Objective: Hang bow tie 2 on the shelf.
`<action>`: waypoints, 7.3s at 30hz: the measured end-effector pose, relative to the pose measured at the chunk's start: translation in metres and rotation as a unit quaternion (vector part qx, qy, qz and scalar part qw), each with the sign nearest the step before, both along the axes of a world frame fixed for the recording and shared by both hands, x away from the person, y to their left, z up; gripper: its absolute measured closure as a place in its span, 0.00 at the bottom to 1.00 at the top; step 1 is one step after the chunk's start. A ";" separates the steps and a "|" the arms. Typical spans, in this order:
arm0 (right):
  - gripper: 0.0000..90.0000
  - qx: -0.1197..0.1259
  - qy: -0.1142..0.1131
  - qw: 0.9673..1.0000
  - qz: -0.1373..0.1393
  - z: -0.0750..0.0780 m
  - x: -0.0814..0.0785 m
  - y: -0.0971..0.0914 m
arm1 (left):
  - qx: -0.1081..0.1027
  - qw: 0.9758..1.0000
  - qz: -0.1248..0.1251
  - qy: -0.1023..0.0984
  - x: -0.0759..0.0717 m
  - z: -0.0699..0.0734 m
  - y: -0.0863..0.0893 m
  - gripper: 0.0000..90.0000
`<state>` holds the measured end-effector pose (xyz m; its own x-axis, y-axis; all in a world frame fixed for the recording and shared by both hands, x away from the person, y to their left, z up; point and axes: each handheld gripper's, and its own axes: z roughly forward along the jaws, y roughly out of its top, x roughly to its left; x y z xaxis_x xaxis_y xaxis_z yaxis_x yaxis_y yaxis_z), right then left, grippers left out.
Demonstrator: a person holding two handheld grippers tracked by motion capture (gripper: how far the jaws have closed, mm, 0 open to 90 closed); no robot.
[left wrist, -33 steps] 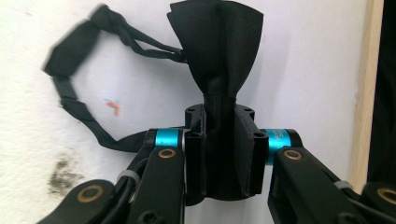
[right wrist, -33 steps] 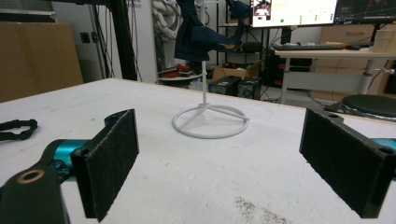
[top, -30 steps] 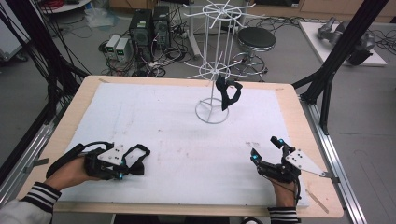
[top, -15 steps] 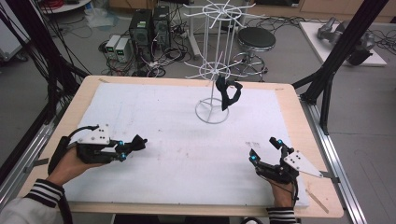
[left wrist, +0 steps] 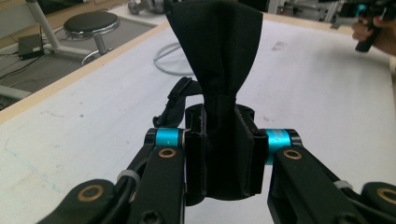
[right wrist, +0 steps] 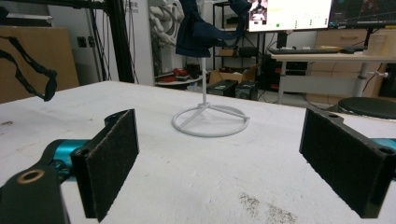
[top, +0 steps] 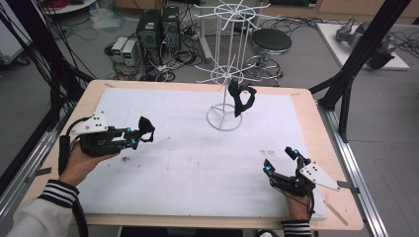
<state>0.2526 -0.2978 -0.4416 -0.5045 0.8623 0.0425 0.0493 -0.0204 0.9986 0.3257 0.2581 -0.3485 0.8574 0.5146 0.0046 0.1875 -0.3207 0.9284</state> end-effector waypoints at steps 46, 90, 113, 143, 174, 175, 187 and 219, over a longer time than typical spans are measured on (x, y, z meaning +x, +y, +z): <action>0.12 0.009 -0.020 0.999 -0.034 -0.008 0.000 0.004 | -0.110 0.994 0.015 -0.018 0.069 0.049 -0.052 0.84; 0.12 0.007 -0.029 0.999 -0.037 -0.012 0.003 0.010 | -0.100 0.995 0.009 -0.020 0.107 0.071 -0.098 0.84; 0.12 0.008 -0.036 0.999 -0.035 -0.012 0.002 0.010 | -0.102 0.995 -0.001 -0.015 0.121 0.077 -0.135 0.84; 0.12 0.002 -0.036 0.999 -0.037 -0.012 0.001 0.011 | -0.102 0.995 -0.009 -0.001 0.114 0.079 -0.149 0.84; 0.12 0.004 -0.037 0.999 -0.037 -0.012 0.001 0.011 | -0.103 0.994 0.010 0.017 0.126 0.071 -0.173 0.84; 0.12 0.005 -0.034 0.999 -0.037 -0.012 0.001 0.011 | -0.101 0.995 0.011 0.017 0.126 0.071 -0.174 0.84; 0.12 0.005 -0.038 0.998 -0.040 -0.012 0.002 0.010 | -0.077 0.997 0.015 0.002 0.126 0.077 -0.179 0.83; 0.12 0.016 -0.030 0.999 -0.041 -0.014 0.002 0.007 | -0.077 0.994 0.006 -0.081 0.092 0.085 -0.154 0.15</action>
